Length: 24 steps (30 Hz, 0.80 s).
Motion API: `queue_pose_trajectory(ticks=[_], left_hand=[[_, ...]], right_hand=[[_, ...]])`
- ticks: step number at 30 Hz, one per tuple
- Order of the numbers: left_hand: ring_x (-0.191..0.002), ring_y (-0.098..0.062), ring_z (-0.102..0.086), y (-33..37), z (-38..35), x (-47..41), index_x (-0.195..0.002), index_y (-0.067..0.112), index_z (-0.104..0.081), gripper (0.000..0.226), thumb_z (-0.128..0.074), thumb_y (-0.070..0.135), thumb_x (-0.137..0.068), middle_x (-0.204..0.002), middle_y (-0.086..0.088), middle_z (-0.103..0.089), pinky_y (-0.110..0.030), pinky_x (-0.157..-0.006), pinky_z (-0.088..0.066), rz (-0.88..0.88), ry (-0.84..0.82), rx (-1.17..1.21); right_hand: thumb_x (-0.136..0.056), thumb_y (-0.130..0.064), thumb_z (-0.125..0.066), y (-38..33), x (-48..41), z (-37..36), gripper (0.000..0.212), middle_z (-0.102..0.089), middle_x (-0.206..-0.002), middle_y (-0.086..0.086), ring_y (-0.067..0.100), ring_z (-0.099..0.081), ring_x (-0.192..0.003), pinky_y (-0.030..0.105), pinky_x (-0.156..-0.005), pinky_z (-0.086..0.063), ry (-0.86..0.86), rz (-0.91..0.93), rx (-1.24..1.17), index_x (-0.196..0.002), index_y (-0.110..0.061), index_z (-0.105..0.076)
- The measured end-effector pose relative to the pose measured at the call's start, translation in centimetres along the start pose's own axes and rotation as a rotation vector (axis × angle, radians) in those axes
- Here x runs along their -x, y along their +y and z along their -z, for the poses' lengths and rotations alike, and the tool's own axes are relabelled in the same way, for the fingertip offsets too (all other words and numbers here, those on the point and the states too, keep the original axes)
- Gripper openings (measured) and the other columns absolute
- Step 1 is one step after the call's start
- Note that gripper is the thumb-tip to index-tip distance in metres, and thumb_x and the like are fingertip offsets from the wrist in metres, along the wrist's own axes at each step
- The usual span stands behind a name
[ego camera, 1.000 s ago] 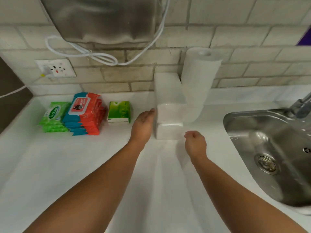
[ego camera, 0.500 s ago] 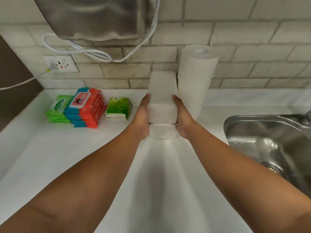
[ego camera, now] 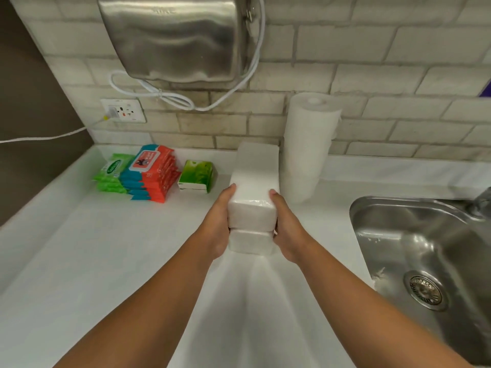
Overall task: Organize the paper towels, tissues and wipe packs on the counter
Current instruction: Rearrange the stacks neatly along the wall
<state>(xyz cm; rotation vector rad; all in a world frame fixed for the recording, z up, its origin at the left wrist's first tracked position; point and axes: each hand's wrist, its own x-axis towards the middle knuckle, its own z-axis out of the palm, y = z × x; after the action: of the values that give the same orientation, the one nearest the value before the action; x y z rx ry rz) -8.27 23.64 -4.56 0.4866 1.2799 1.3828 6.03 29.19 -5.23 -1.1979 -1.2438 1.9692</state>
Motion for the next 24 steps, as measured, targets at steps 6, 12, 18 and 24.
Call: queue_pose_trajectory(ticks=[6,12,18,24], left_hand=[[-0.106,-0.025,-0.073,-1.2,1.9,3.0,-0.116,0.03,-0.072,0.04,-0.047,0.057,-0.099,-0.113,-0.004,-0.078,-0.042,-0.091,-0.054,-0.015,-0.006,0.01],[-0.106,-0.026,-0.071,-1.0,3.6,4.6,-0.115,0.033,-0.068,0.035,-0.046,0.056,-0.1,-0.106,-0.003,-0.08,-0.043,-0.091,-0.055,-0.011,0.029,0.002],[-0.11,-0.029,-0.07,-0.2,6.1,4.6,-0.123,0.033,-0.064,0.039,-0.048,0.058,-0.098,-0.11,-0.005,-0.078,-0.046,-0.096,-0.055,0.007,0.074,0.007],[-0.112,-0.03,-0.07,0.6,8.1,3.2,-0.121,0.037,-0.065,0.041,-0.048,0.064,-0.096,-0.113,-0.004,-0.078,-0.054,-0.106,-0.051,0.046,0.057,-0.009]], right_hand=[[-0.091,-0.071,-0.045,1.8,2.7,-1.5,0.053,-0.071,-0.122,-0.007,0.011,-0.066,-0.111,0.029,-0.087,-0.051,-0.023,-0.018,0.049,-0.127,-0.037,-0.062],[-0.089,-0.072,-0.047,2.9,3.5,-3.4,0.053,-0.07,-0.123,-0.01,0.01,-0.064,-0.114,0.032,-0.093,-0.048,-0.042,-0.031,0.044,-0.127,-0.038,-0.06],[-0.087,-0.072,-0.049,3.3,3.5,-6.1,0.053,-0.07,-0.123,-0.009,0.012,-0.066,-0.113,0.032,-0.087,-0.05,-0.053,-0.036,0.032,-0.129,-0.039,-0.059],[-0.091,-0.068,-0.048,3.2,1.9,-8.1,0.047,-0.074,-0.116,-0.004,0.015,-0.069,-0.106,0.031,-0.08,-0.052,-0.016,-0.029,0.003,-0.122,-0.037,-0.065]])
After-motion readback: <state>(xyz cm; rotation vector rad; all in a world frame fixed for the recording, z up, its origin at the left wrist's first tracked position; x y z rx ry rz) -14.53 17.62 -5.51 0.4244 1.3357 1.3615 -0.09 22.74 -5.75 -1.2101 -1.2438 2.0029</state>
